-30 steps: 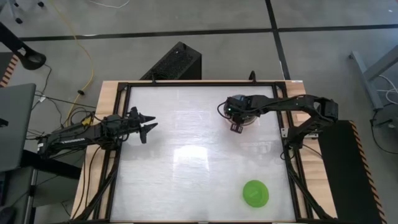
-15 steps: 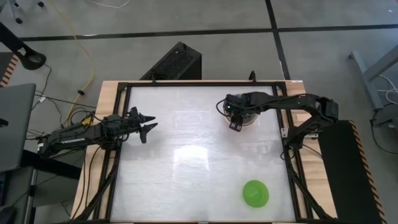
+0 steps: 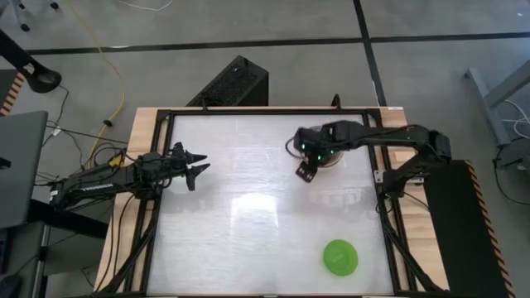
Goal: Nest bowls inside each other
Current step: Stack the green bowl on top of the blue bowl
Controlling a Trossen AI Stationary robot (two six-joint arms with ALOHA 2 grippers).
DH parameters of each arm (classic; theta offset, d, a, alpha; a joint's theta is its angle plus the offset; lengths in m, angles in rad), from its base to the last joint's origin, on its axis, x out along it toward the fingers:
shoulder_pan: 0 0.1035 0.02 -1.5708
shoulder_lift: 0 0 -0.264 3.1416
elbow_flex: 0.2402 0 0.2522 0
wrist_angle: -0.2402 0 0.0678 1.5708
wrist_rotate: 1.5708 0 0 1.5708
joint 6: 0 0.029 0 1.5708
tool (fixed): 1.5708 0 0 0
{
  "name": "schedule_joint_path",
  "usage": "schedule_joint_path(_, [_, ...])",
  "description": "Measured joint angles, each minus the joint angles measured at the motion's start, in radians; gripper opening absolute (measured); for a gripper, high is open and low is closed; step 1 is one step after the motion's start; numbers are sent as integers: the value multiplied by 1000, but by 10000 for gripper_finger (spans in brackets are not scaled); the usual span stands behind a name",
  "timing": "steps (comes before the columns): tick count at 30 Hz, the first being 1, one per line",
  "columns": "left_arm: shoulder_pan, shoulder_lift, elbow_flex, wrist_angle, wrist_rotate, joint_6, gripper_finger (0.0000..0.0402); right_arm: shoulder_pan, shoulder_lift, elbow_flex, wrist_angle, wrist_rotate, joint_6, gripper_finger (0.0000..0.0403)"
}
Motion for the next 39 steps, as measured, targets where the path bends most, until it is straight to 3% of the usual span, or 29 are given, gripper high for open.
schedule_joint_path(8, [0,0,0,0,6,0,158,311,0,2,-7,-15,459,243])
schedule_joint_path(17, [0,0,0,0,7,0,158,711,0,-52,104,189,1152,243])
schedule_joint_path(24, [0,0,0,0,4,13,158,889,39,-122,119,195,1533,243])
schedule_joint_path(26, [0,0,0,0,1,14,158,912,60,-129,118,153,1552,243])
schedule_joint_path(28, [0,0,0,0,-11,14,158,916,75,-130,100,103,1457,243])
schedule_joint_path(39, [0,0,1,0,-47,-1,158,939,92,-130,47,70,1099,243])
